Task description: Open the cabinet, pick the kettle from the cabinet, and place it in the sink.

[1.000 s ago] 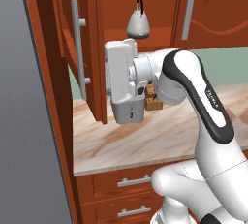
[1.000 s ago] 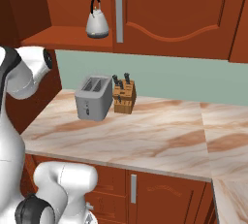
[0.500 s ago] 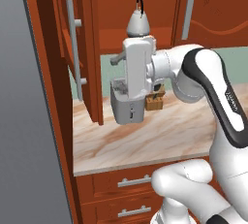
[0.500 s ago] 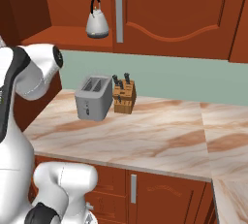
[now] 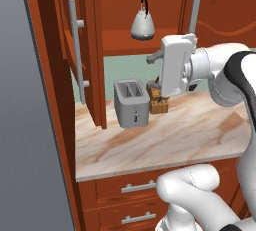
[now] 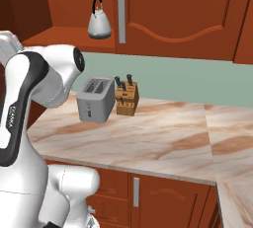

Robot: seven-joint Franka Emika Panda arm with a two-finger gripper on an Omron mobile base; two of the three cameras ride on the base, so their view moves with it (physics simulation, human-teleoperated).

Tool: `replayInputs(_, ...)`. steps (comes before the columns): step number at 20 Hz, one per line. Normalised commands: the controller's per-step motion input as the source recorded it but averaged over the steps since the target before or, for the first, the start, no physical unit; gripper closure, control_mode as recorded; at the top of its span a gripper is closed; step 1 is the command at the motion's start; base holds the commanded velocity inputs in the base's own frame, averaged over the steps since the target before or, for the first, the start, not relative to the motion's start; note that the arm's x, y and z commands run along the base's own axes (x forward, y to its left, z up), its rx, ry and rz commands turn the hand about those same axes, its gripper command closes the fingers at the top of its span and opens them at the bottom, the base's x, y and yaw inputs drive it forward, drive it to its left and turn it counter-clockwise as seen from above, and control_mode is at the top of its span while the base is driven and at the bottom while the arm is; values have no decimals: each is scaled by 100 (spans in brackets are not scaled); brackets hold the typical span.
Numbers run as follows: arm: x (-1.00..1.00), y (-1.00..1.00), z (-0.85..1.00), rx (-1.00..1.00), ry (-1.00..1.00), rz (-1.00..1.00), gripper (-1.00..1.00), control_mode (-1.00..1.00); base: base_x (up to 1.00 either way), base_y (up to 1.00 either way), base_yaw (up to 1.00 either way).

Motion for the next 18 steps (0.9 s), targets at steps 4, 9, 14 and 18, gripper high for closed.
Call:
replayInputs(4, -9, -40, 9, -4, -10, -4, -100, -100, 0, 0, 0)
replayInputs(9, -8, -31, 12, -2, -3, -3, -100, -100, 0, 0, 0)
replayInputs(14, -11, -34, 12, -11, -9, -7, -100, -100, 0, 0, 0)
replayInputs(18, -6, -34, 1, -25, -12, -19, -100, -100, 0, 0, 0)
